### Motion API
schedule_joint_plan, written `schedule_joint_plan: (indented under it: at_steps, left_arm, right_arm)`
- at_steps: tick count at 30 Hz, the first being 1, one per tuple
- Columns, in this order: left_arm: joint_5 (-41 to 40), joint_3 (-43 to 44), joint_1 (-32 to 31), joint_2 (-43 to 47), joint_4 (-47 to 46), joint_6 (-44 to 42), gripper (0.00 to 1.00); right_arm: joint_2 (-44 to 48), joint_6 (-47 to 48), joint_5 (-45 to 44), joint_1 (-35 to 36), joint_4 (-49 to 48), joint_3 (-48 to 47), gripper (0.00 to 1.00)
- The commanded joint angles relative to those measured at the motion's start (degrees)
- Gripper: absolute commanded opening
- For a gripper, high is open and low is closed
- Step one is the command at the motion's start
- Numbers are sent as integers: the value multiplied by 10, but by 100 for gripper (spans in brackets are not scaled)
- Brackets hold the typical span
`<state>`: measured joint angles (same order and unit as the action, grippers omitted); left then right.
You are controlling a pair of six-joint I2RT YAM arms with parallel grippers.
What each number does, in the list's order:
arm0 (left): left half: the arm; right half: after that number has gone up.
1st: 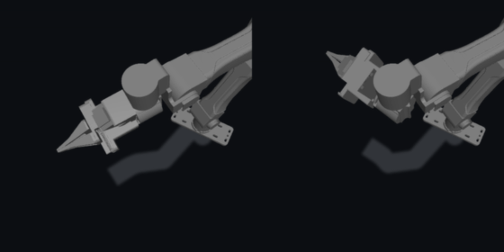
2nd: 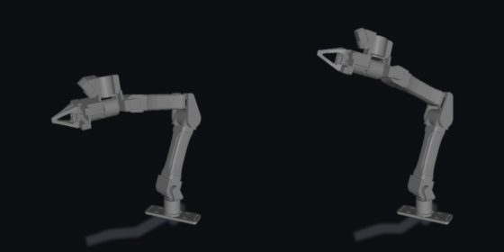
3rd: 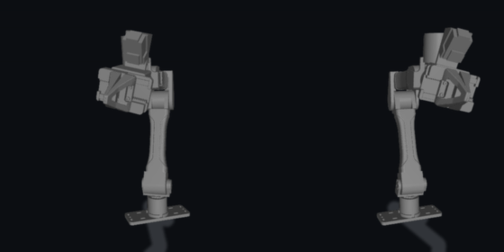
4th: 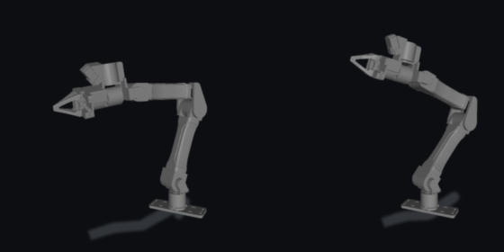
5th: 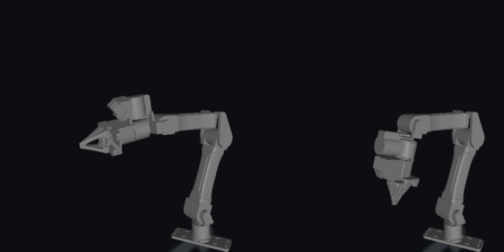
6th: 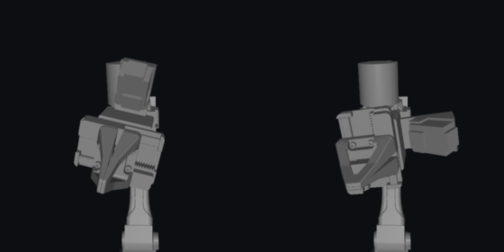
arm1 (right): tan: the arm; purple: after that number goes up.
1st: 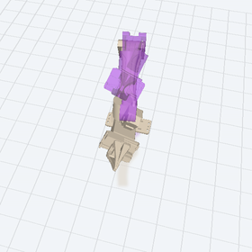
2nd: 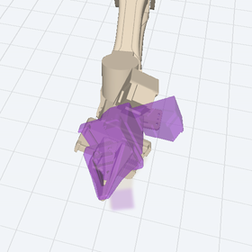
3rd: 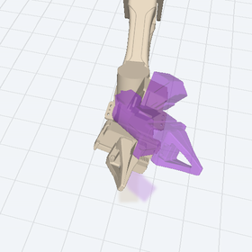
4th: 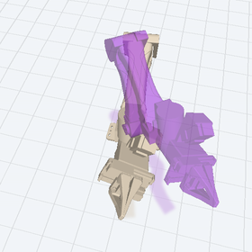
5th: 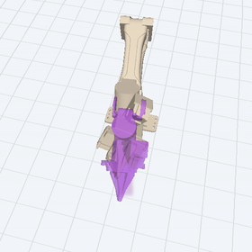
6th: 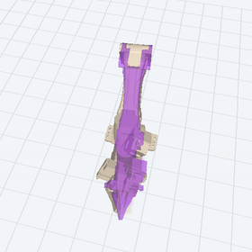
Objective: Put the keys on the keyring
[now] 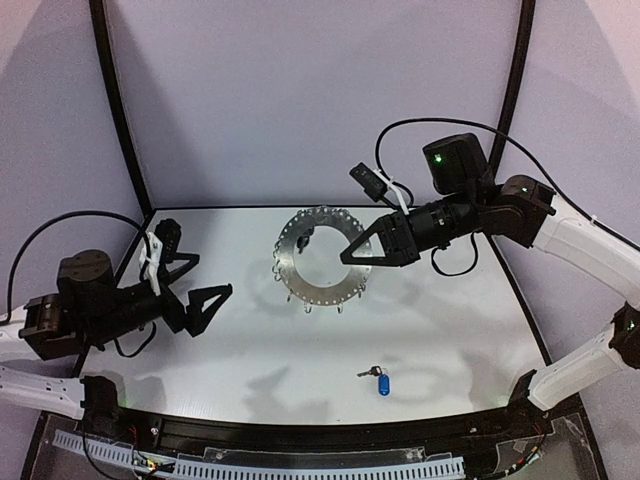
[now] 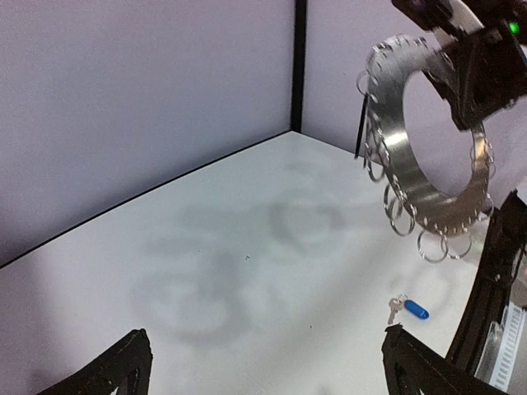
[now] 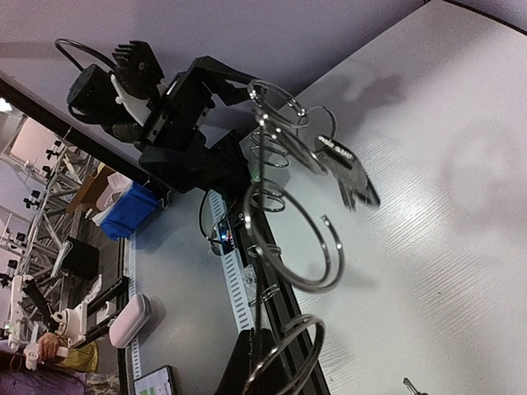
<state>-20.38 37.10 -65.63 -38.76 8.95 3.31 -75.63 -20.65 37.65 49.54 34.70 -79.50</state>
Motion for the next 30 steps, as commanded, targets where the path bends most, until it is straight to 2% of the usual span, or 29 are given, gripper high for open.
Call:
schedule_joint_plan:
  at_steps: [1,3,6,9,13,19,23,30]
  left_arm:
    - [100,-8,2,-22,-45,-61,99]
    - [135,-6,2,-46,-70,-79,99]
    - [141,-5,2,-77,-121,-89,97]
    - [142,-3,2,-108,-162,-94,87]
    - [143,-1,2,-137,-208,-103,67]
    - [137,-11,2,-162,-290,-92,49]
    - [143,-14,2,-177,-313,-94,35]
    - [145,-8,1,-198,-329,-109,24]
  right_arm:
    - [16,-4,17,-5,-16,-4,0]
    - [15,-12,17,-5,-13,-10,0]
    - [14,-22,13,-5,-13,-13,0]
    - [15,-34,11,-5,-22,-12,0]
    - [18,-41,13,-5,-42,-5,0]
    - [23,-48,14,-5,-60,3,0]
    - [34,-59,12,-5,-83,16,0]
    - [40,-67,18,-5,-99,23,0]
